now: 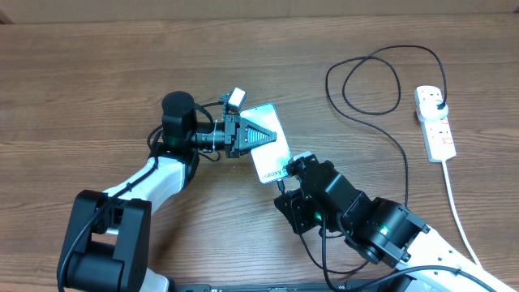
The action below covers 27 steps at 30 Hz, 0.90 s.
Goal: Plug charger to phone and switch on socket
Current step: 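Push the USB-C plug into the phone's bottom port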
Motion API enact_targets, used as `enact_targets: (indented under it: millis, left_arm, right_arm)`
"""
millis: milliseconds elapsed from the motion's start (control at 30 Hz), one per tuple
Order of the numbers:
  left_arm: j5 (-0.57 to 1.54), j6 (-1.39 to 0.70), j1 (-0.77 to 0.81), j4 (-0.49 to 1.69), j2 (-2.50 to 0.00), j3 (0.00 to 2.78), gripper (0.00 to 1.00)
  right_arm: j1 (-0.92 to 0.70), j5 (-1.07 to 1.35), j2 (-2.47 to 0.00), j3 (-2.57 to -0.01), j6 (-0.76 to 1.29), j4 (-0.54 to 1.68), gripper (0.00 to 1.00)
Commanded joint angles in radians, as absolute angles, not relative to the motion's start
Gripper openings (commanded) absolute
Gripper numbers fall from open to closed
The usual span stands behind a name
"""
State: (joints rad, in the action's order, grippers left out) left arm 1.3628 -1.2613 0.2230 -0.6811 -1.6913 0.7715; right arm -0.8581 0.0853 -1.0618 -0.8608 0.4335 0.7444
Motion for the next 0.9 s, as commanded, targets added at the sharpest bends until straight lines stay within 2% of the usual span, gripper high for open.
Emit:
enact_targets:
  millis: [0, 133, 167, 533, 733, 867]
  left_arm:
    - [1.395, -1.234, 0.230, -0.689, -1.691, 0.782, 0.04]
    - [1.400, -1.213, 0.230, -0.689, -1.691, 0.781, 0.04]
    - [1.405, -1.207, 0.230, -0.689, -1.691, 0.781, 0.04]
    - [1.445, -1.123, 0.242, -0.689, -1.691, 0.781, 0.04]
    - [1.465, -1.135, 0.282, -0.689, -1.691, 0.781, 0.04]
    - [1.474, -1.137, 0.297, -0.689, -1.691, 0.781, 0.04]
  right_arm:
    - [-0.858, 0.052, -1.058, -0.865, 0.430, 0.732, 0.21]
    - [-0.858, 0.034, -1.058, -0.865, 0.430, 0.710, 0.05]
    - [-0.858, 0.025, -1.058, -0.865, 0.430, 0.706, 0.04]
    - [-0.858, 0.001, -1.058, -0.865, 0.429, 0.604, 0.04]
    - [-0.858, -0.099, -1.067, -0.865, 0.430, 0.552, 0.04]
    - [-0.858, -0.077, -1.070, -0.865, 0.430, 0.482, 0.04]
